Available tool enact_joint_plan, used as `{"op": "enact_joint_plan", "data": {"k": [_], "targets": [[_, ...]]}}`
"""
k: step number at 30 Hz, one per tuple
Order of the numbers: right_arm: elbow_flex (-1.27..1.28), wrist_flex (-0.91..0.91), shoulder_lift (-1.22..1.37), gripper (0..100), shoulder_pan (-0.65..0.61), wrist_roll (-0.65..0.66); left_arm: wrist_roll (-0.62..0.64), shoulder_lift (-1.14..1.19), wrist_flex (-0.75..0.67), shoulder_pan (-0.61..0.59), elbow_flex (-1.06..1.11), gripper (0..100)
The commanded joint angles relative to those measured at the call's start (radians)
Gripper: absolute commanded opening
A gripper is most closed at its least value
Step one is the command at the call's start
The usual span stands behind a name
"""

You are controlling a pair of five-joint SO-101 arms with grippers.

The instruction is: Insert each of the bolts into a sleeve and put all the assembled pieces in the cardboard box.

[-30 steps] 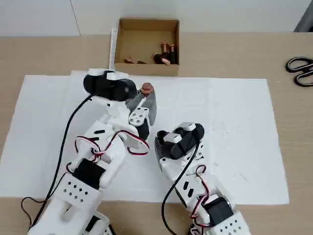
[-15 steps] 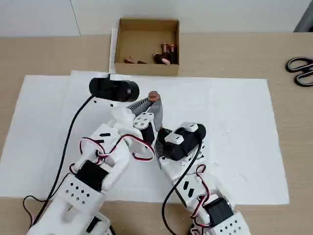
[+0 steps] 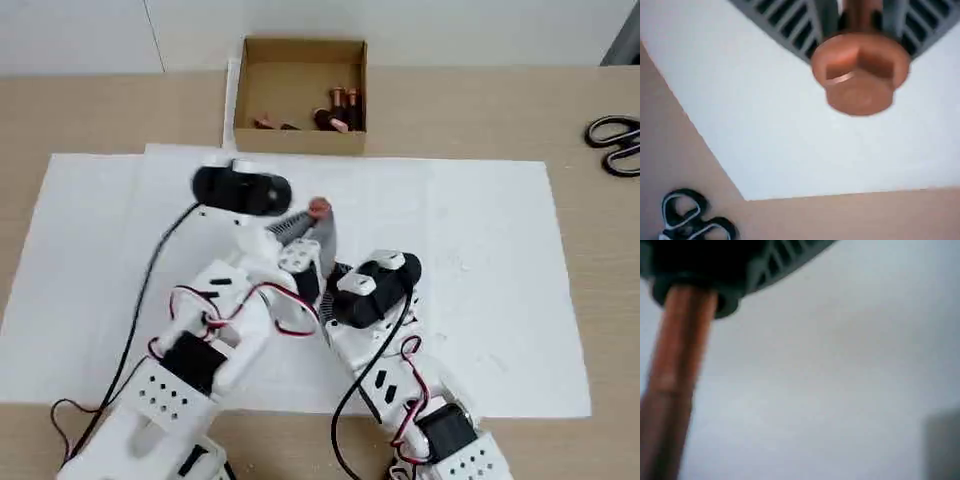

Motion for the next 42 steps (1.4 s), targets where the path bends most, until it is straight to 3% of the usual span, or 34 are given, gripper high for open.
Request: {"op": "enact_joint_plan", "data": {"k": [1,20,33,35,40,42], "targets": [[0.005,-0.021,-0.022,0.4,-0.002,-0.008,0.014,-0.018,0.003,0.017,-0.001,1],[0.008,-0.019,-0.022,0.4,-0.002,-0.008,0.014,-0.023,0.195,0.018,0.016,1],[0.009,-0.019,-0.022,0.4,-0.001,-0.008,0.008,-0.025,0.206,0.1,0.054,1],[0.009,-0.019,-0.022,0.4,-0.001,-0.008,0.008,-0.026,0.207,0.1,0.054,6],[0.009,-0.019,-0.022,0.4,-0.001,-0.008,0.015,-0.028,0.295,0.101,0.028,28],[0.009,-0.019,-0.022,0.4,-0.001,-0.008,0.015,-0.028,0.347,0.101,-0.01,30]]}}
